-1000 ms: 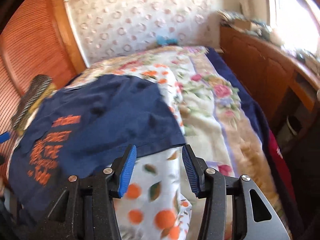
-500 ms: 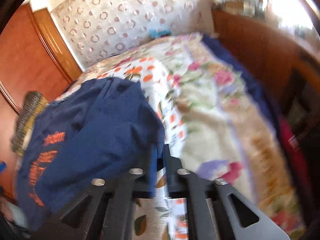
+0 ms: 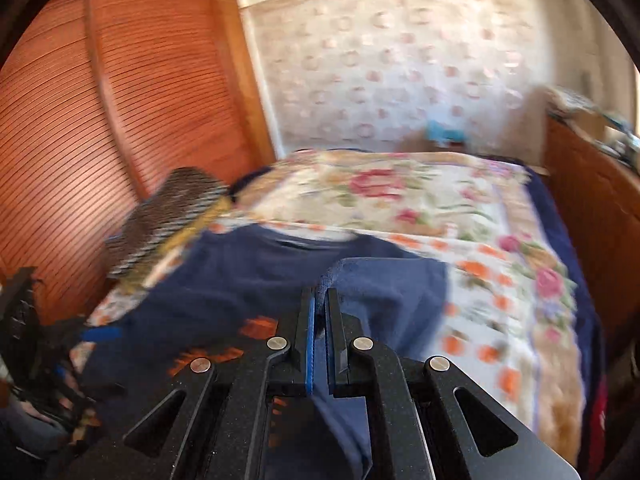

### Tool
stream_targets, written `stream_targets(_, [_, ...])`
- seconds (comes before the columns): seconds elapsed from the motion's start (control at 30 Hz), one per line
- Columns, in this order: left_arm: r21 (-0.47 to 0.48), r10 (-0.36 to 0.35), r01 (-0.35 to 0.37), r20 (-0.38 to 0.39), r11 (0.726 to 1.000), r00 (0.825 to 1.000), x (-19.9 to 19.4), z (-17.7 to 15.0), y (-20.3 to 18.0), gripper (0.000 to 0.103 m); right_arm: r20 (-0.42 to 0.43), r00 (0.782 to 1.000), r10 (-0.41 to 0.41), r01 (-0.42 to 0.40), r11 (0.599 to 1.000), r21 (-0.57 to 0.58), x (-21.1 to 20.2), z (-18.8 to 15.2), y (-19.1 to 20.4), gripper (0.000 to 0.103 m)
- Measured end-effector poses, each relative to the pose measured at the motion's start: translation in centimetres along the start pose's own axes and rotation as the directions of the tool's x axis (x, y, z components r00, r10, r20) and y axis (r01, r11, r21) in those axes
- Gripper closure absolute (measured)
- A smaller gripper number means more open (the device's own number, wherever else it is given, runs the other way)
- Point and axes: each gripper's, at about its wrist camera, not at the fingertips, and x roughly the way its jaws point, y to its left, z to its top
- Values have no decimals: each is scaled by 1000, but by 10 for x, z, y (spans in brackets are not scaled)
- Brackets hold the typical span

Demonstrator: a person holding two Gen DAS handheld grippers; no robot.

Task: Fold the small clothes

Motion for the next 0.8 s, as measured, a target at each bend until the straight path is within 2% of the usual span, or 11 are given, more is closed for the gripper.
stream_targets(0.07, [-12, 6, -6, -2, 1000, 1000, 0, -3, 6, 22, -38, 998, 43, -44, 999, -19, 16, 5, 19, 99])
stream_targets(0.1, [-15, 7, -7, -3, 1000, 1000, 0, -3, 8, 22, -55, 997, 48, -49, 998, -31, 21, 6, 25, 94])
stream_targets(0.2, [-25, 14, -14, -1, 1000, 1000, 0, -5, 14, 22, -73, 997, -2, -3, 998, -61, 31, 3, 32, 70])
stream_targets(0.23, [-30, 16, -16, -2, 999, 1000, 0, -6, 16, 22, -74, 997, -16, 11, 998, -65, 33, 1, 31, 66])
stream_targets(0.4, [-42, 37, -37, -5, 998, 999, 3, -7, 28, 22, -109, 991, -80, 74, 995, -65, 38, -5, 23, 65])
stream_targets(0.47, [-44, 59, -59, 0, 997, 998, 4, -5, 37, 22, -122, 987, -109, 102, 993, -62, 42, -4, 22, 63])
stream_targets(0.6, [-46, 92, -92, 0, 995, 996, 9, 2, 58, 22, -151, 977, -152, 146, 988, -52, 49, -11, 15, 49])
stream_targets(0.8, [-64, 143, -145, -35, 987, 989, 25, 11, 97, 22, -211, 958, -194, 189, 981, -47, 79, -19, 6, 47])
